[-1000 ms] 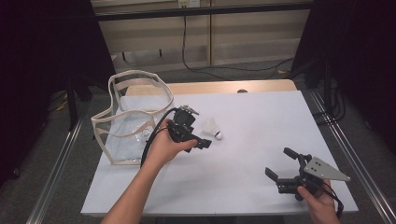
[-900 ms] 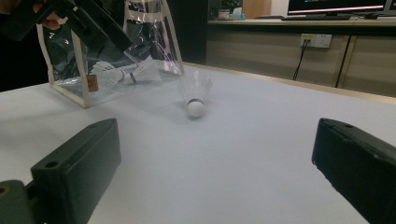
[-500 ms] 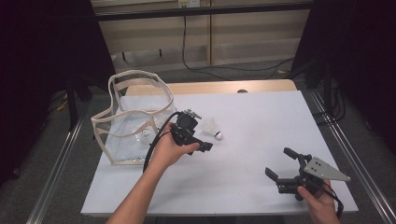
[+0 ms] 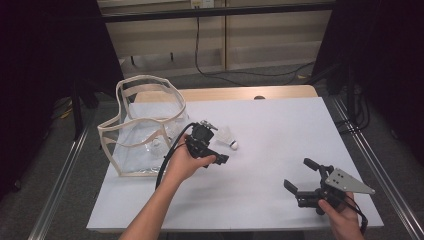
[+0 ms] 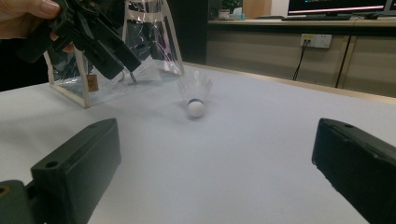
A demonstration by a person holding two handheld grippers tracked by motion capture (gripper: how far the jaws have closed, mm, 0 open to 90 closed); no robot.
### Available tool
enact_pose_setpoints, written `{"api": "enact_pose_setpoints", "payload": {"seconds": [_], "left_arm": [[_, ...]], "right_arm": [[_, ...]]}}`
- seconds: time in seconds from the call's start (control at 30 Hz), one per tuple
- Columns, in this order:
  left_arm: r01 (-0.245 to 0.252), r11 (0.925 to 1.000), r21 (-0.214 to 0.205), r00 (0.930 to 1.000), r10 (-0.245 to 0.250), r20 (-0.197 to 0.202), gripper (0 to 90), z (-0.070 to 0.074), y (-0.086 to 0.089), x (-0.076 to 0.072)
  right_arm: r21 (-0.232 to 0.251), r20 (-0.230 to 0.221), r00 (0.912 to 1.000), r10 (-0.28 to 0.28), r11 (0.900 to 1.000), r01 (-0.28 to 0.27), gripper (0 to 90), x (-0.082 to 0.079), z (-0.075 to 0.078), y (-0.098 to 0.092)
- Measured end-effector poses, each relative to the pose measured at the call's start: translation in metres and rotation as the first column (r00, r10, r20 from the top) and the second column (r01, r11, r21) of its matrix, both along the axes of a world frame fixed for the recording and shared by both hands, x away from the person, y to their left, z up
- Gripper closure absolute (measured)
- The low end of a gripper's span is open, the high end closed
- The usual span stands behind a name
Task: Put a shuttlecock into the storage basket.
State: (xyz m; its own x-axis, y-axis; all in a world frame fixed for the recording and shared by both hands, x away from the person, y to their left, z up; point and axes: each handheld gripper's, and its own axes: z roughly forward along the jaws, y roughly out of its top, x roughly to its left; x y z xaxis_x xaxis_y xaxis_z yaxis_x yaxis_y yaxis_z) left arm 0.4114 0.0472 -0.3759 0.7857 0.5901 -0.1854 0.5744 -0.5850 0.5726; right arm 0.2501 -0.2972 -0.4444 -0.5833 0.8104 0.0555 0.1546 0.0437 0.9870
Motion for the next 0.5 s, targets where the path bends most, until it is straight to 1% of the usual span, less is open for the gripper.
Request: {"api": "enact_pose_setpoints", "payload": {"seconds": [0.13, 0.23, 0.3, 0.33, 0.4, 0.43, 0.47, 0.5], "left_arm": [[-0.007, 1.0000, 0.000, 0.9998, 0.007, 0.017, 11.2, -0.004, -0.002, 0.002], [-0.015, 0.9999, 0.000, 0.9998, 0.015, 0.011, 11.2, -0.007, -0.005, 0.003], [-0.014, 0.9999, 0.002, 0.9998, 0.014, 0.015, 11.2, -0.009, -0.006, 0.004], [-0.020, 0.9998, -0.006, 0.9997, 0.020, 0.012, 11.1, -0.010, -0.007, 0.004], [-0.020, 0.9998, -0.001, 0.9995, 0.020, 0.023, 11.0, -0.012, -0.007, 0.005], [-0.026, 0.9996, -0.009, 0.9994, 0.026, 0.023, 11.0, -0.013, -0.008, 0.006], [-0.024, 0.9997, -0.008, 0.9995, 0.024, 0.023, 10.9, -0.014, -0.008, 0.007], [-0.032, 0.9994, -0.012, 0.9992, 0.032, 0.024, 10.8, -0.015, -0.009, 0.008]], "right_arm": [[-0.001, 0.000, 1.0000, -0.001, 1.0000, 0.001, 0.8, 0.000, 0.000, 0.000], [0.000, -0.002, 1.0000, 0.000, 1.0000, 0.000, 0.8, 0.000, 0.000, 0.000], [-0.001, -0.001, 1.0000, -0.002, 1.0000, 0.002, 0.8, 0.000, 0.000, 0.000], [0.000, -0.002, 1.0000, -0.001, 1.0000, 0.001, 0.8, 0.000, 0.000, 0.000], [0.000, -0.002, 1.0000, -0.001, 1.0000, 0.001, 0.8, 0.000, 0.000, 0.000], [0.000, -0.002, 1.0000, 0.000, 1.0000, 0.000, 0.8, 0.000, 0.000, 0.000], [0.000, -0.003, 1.0000, -0.001, 1.0000, 0.001, 0.8, 0.000, 0.000, 0.000], [0.001, -0.003, 1.0000, -0.001, 1.0000, 0.001, 0.8, 0.000, 0.000, 0.000]]}}
